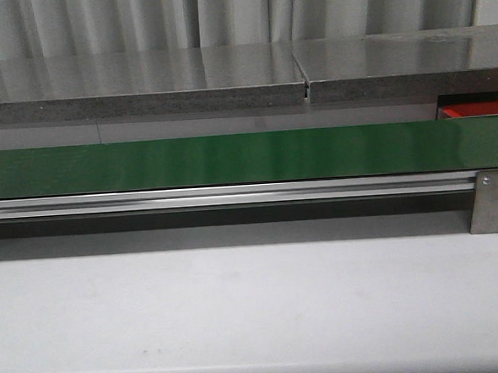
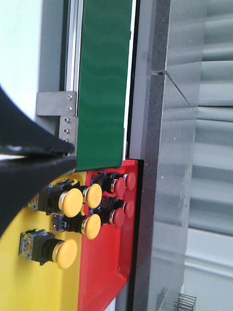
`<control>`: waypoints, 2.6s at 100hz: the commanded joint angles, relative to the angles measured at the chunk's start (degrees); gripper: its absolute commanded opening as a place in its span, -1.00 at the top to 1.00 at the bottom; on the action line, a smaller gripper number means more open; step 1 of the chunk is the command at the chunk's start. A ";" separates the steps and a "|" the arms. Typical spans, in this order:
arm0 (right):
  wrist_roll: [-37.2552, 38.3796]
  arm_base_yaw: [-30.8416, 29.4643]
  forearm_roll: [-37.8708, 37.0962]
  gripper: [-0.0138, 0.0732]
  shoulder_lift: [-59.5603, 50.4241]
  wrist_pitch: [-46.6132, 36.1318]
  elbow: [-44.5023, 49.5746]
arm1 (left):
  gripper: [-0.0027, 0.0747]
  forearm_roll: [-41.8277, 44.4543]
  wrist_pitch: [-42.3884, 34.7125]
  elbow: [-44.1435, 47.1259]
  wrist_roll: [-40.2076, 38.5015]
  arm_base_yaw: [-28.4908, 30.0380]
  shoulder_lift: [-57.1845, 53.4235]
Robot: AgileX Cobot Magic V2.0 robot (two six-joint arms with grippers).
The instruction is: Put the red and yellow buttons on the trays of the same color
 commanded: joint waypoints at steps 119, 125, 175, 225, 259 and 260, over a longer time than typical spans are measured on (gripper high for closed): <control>0.08 -0.04 -0.68 0.95 -1.29 -4.06 -1.32 | 0.98 5.95 -21.92 6.86 -6.35 1.25 -5.97; 0.08 -0.04 -0.68 0.95 -1.29 -4.06 -1.32 | 0.98 6.10 -23.96 9.50 -6.35 2.16 -7.78; 0.08 -0.04 -0.68 0.95 -1.29 -4.06 -1.32 | 0.98 5.86 -35.93 30.17 -6.35 6.32 -26.37; 0.08 -0.04 -0.68 0.95 -1.17 -3.98 -1.32 | 0.98 4.88 -35.51 41.61 -6.24 6.32 -41.94; 0.08 -0.04 -0.68 0.95 -1.17 -3.88 -1.32 | 0.98 4.88 -35.51 41.61 -6.24 6.32 -41.94; 0.08 -0.04 -0.68 0.95 -1.17 -3.88 -1.32 | 0.98 4.88 -35.51 41.61 -6.24 6.32 -41.94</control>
